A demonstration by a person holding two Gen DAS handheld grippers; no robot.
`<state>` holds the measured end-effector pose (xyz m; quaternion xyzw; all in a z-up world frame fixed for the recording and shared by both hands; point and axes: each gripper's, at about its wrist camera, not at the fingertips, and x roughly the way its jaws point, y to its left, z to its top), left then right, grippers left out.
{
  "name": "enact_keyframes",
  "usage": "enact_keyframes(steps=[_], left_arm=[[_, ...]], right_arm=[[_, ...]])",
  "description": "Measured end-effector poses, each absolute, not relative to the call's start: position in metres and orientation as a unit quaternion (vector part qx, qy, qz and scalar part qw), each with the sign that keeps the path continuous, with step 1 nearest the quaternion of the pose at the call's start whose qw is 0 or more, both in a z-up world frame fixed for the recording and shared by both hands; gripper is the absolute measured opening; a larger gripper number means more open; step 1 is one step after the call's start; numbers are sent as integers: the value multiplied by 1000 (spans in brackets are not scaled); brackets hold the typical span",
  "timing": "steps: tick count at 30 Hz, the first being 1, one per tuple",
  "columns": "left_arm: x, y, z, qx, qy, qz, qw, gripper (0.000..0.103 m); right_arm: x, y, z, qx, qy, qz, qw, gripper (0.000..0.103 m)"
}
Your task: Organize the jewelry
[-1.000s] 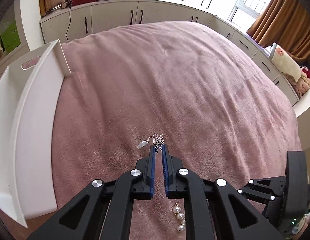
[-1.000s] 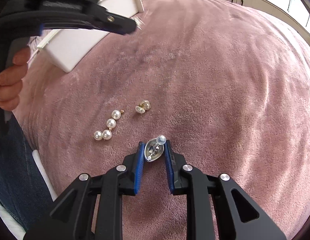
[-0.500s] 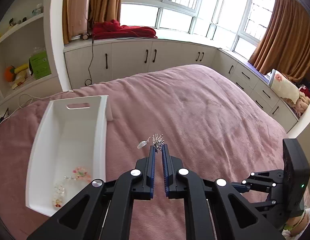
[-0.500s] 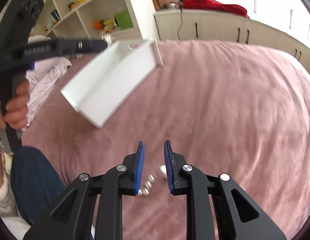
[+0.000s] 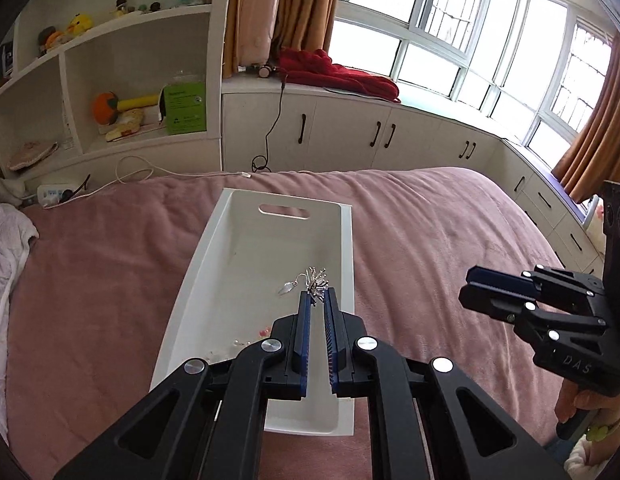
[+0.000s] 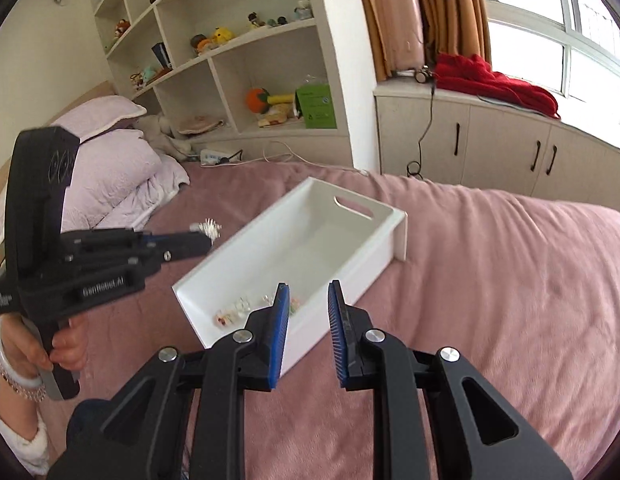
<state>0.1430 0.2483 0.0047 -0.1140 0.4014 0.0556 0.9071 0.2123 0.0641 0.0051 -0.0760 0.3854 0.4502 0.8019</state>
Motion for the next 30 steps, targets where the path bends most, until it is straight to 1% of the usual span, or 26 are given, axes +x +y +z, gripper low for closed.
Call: enact_keyframes(steps=[6,9,12,16,27,30], left_arm=[[140,253,-3,-117,407,53,905,12],[137,249,-7,-129,404,37,905,12],[137,236,-8,-110,401,26,909,12],[140,238,-14,-113,408,37,905,12],[151,269,-62,-148,462,82,871,12],[147,271,-68,-156,468,83,866,12]], right_arm=[[215,76,15,-72,379,455,802,21],[215,65,14,-76,381,446,806,21],[221,51,12,-72,386,436,810,21],[233,47,9,-56,396,437,806,21],[251,119,-16,-71,414,471,776,21],[247,120,-22,-74,419,473,772,21]])
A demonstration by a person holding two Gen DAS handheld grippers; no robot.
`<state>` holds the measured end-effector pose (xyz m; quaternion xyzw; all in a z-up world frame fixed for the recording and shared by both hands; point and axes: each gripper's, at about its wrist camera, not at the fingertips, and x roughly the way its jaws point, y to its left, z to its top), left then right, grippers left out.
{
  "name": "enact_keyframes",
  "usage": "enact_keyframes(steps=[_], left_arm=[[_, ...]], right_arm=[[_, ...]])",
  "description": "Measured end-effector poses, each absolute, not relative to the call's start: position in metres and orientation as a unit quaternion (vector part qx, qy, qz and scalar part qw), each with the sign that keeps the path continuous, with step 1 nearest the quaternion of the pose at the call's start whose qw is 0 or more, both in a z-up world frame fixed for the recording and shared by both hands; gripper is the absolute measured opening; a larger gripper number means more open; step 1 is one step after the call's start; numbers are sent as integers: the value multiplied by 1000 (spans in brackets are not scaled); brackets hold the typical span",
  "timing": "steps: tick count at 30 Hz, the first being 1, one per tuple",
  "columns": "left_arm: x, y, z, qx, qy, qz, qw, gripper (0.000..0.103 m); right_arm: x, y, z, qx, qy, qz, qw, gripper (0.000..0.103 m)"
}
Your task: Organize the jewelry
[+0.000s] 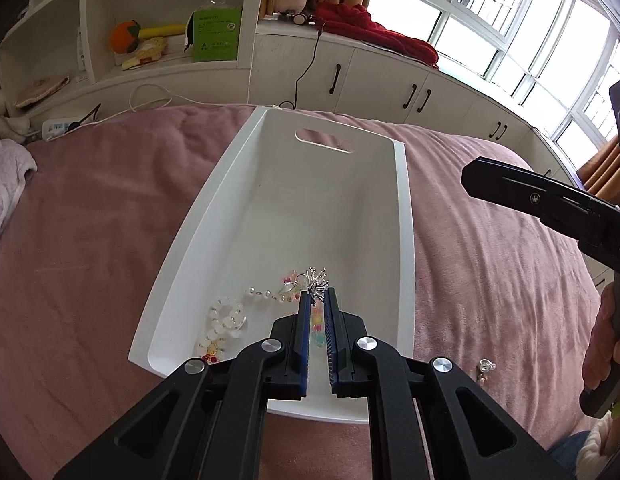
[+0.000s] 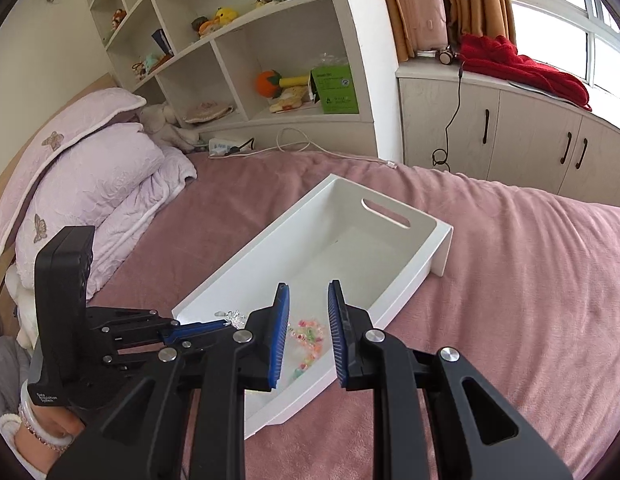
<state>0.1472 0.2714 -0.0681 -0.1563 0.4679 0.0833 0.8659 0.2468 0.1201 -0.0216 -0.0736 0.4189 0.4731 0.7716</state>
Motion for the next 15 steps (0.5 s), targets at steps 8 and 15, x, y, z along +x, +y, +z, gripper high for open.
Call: enact_keyframes(steps=[8,15], left_arm=[[147,261,-70,-142,472,75,867,12],[150,221,-51,-134,458,29,878,12]], right_arm=[[223,32,-55,-168,421,396,799,23],[206,-39,-125,-172,490,334,786,23]])
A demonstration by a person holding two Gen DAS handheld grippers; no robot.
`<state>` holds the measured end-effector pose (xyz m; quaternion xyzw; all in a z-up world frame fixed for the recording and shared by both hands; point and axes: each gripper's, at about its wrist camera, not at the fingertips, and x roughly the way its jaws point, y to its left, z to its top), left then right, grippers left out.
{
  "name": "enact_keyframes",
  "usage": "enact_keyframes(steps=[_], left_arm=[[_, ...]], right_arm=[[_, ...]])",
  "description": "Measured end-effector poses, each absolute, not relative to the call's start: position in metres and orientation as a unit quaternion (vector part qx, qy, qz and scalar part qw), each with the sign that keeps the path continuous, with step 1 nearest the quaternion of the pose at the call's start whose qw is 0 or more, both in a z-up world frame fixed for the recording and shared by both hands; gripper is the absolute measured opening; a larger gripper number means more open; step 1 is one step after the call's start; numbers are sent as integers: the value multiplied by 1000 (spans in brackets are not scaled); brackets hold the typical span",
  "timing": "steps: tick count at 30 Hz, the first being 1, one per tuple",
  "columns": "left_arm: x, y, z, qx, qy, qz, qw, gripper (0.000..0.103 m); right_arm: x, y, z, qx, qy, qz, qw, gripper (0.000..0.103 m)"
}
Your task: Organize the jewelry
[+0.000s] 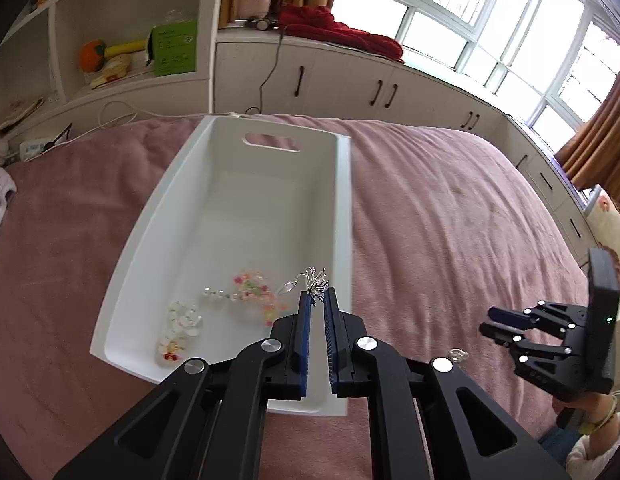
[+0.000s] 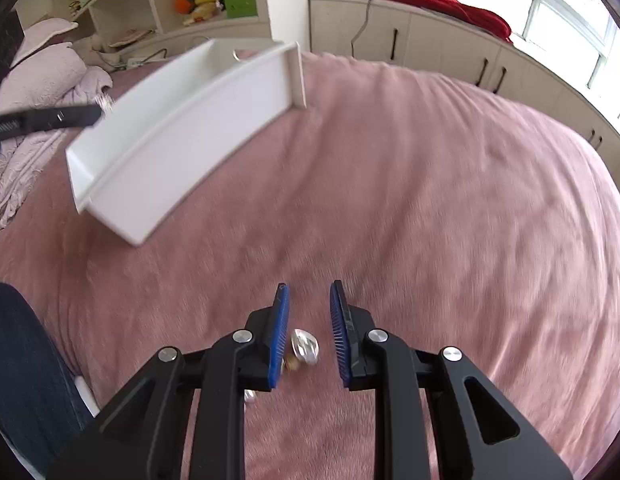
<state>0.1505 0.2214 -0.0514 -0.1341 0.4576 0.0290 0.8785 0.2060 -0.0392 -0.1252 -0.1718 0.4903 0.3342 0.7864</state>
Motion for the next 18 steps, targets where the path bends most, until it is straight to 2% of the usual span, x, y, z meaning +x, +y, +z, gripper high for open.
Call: enact_keyframes(steps=[4,9,18], left_arm=[[151,186,-43,-113,454,-4,884,12],[156,146,-49,-101,462,-48,880,13],[178,95,-130,-64,549,-60,831,15]], right_arm=[[195,-47,-141,-183,496,320,786,31],[193,-47,-166,-182,508,316,780,32],[192,-41,-181,-168,514,321,777,34]])
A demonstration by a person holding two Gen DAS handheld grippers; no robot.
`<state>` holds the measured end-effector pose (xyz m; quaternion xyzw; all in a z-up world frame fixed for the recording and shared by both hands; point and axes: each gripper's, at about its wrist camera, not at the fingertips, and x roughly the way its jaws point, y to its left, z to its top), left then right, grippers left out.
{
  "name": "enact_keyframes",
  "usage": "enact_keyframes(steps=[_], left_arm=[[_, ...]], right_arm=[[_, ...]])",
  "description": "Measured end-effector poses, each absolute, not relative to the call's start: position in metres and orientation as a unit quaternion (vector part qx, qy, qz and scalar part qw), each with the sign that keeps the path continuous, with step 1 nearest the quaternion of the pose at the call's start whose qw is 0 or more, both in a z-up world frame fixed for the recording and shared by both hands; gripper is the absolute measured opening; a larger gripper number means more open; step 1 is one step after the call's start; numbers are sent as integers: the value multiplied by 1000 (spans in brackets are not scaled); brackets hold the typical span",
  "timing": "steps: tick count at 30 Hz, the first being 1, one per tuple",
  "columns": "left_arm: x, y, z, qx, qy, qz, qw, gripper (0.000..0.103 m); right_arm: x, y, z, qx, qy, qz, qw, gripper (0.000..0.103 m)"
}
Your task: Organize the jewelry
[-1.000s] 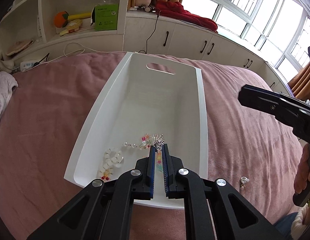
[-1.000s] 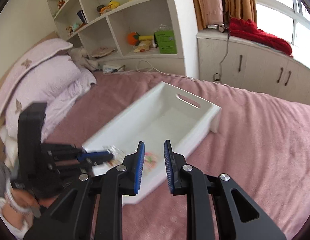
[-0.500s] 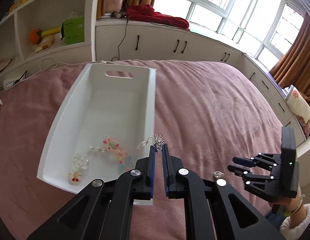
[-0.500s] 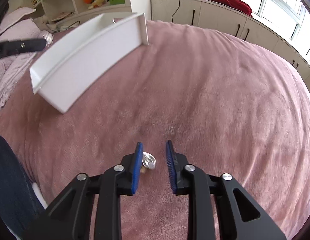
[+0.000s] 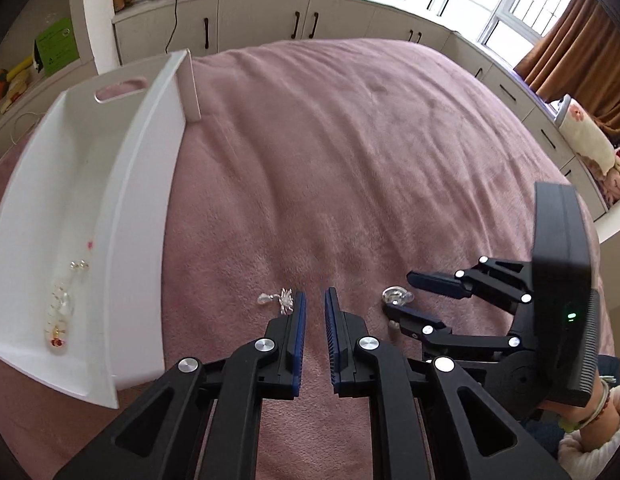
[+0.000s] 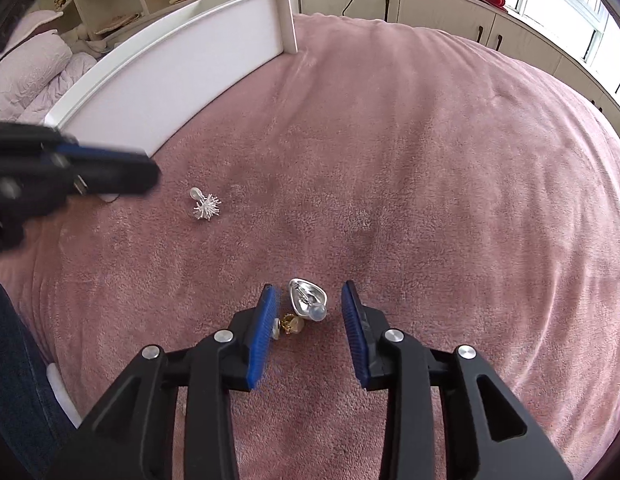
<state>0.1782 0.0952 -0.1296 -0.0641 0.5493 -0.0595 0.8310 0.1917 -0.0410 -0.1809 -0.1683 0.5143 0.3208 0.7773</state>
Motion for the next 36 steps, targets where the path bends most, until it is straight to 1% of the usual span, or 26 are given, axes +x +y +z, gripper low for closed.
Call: enact_keyframes(steps=[4,8,9,10,11,12,13,14,15,16,20,24,30,36], left_arm=[[182,90,-162,-18,579,-32,814,28],[190,94,-176,-15,589,-28,807,36],[193,96,-179,-21,591,-29,806,42],[196,98,-184,-24,594,-27,804,44],[199,101,-189,-26,599,-22,800,44],[201,102,-192,-34,601,-23,798,44],[202,104,-194,-43,599,-26,799,40],[203,105,-195,-43,594,-27,803,32],[204,105,-195,-38,594,-28,803,15],[204,105,-194,-38,592,-35,804,14],[200,95,-182,-18,574,-50,817,13],[199,89,-156,-22,544,-65,836,13],[188,104,-103,-44,493,-61,867,13],[168,141,-49,-57,446,-29,893,13]], right_arm=[[192,-31,-188,-182,516,322,773,34],[197,-25,-198,-186,528,321,764,35],[198,-24,-199,-183,531,320,763,33],[200,-25,-199,-176,534,320,762,31],[203,-26,-199,-170,537,320,761,28],[205,-27,-199,-167,539,317,762,22],[207,-26,-198,-162,540,319,762,22],[209,-27,-198,-156,542,320,761,22],[209,-28,-196,-154,542,320,761,21],[209,-28,-194,-153,541,321,762,21],[209,-31,-184,-146,534,327,766,21],[213,-37,-162,-125,520,338,774,21],[218,-23,-105,-108,473,370,792,21],[221,17,-50,-110,417,408,805,21]])
